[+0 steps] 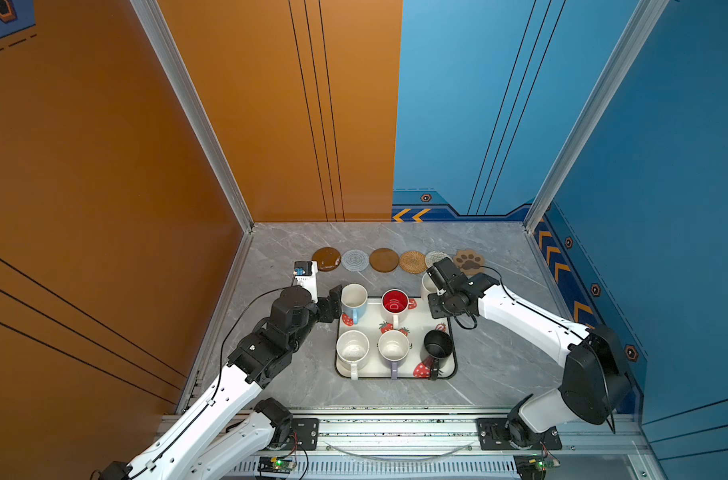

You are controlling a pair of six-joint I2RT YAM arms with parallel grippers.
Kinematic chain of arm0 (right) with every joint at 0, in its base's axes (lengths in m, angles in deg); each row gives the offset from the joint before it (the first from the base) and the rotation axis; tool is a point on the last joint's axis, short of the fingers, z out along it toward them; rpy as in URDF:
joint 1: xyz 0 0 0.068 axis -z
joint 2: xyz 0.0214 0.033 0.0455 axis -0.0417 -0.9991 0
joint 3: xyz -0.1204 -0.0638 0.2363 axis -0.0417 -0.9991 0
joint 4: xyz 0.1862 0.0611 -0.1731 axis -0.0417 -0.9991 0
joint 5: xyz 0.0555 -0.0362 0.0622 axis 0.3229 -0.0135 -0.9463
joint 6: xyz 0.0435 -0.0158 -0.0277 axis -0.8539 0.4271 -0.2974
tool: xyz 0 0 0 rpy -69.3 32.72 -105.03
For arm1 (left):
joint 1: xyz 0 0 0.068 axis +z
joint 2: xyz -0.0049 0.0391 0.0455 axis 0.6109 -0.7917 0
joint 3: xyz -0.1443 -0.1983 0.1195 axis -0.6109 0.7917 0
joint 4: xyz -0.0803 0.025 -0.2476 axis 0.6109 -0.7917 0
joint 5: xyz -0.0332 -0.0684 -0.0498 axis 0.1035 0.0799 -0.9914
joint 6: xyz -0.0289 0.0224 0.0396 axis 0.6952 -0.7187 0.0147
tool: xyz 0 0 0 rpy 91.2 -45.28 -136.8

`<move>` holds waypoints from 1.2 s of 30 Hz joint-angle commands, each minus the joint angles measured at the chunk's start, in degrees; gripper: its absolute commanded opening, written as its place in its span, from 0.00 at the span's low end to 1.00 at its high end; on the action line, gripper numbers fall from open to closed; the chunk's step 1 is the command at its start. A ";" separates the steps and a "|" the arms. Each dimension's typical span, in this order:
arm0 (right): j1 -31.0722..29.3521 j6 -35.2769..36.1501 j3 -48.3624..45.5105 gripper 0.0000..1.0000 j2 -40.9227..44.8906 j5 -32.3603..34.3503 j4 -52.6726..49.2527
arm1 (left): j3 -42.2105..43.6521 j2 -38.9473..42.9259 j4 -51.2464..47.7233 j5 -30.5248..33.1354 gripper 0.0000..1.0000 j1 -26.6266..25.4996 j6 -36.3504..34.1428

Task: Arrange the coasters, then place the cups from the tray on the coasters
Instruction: 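Grasp the white mug rim with the right gripper and lift it toward the coasters, then carry the white mug over the cork paw-print coaster with the right gripper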

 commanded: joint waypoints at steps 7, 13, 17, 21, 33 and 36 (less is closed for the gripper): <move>7.70 4.89 7.94 0.00 1.29 -0.49 -1.02 | 1.04 1.08 0.52 -0.69 0.80 0.87 -0.45; 14.06 6.48 12.69 0.00 -2.39 -0.64 -0.80 | 1.49 1.71 0.45 -0.65 0.80 1.39 -0.36; 17.96 7.23 16.07 0.00 -6.09 -1.43 -0.61 | 1.47 1.66 0.30 -0.91 0.80 1.69 -0.36; 22.00 7.55 19.90 0.00 -9.98 -2.01 -0.08 | 1.49 1.75 0.18 -0.98 0.80 1.83 -0.28; 28.13 9.90 31.18 0.00 -23.23 -2.90 -0.24 | 1.15 2.19 -0.74 -0.52 0.81 2.19 -0.18; 28.69 10.09 33.35 0.00 -25.88 -3.48 -0.33 | 1.03 2.17 -0.78 -0.43 0.80 2.18 -0.03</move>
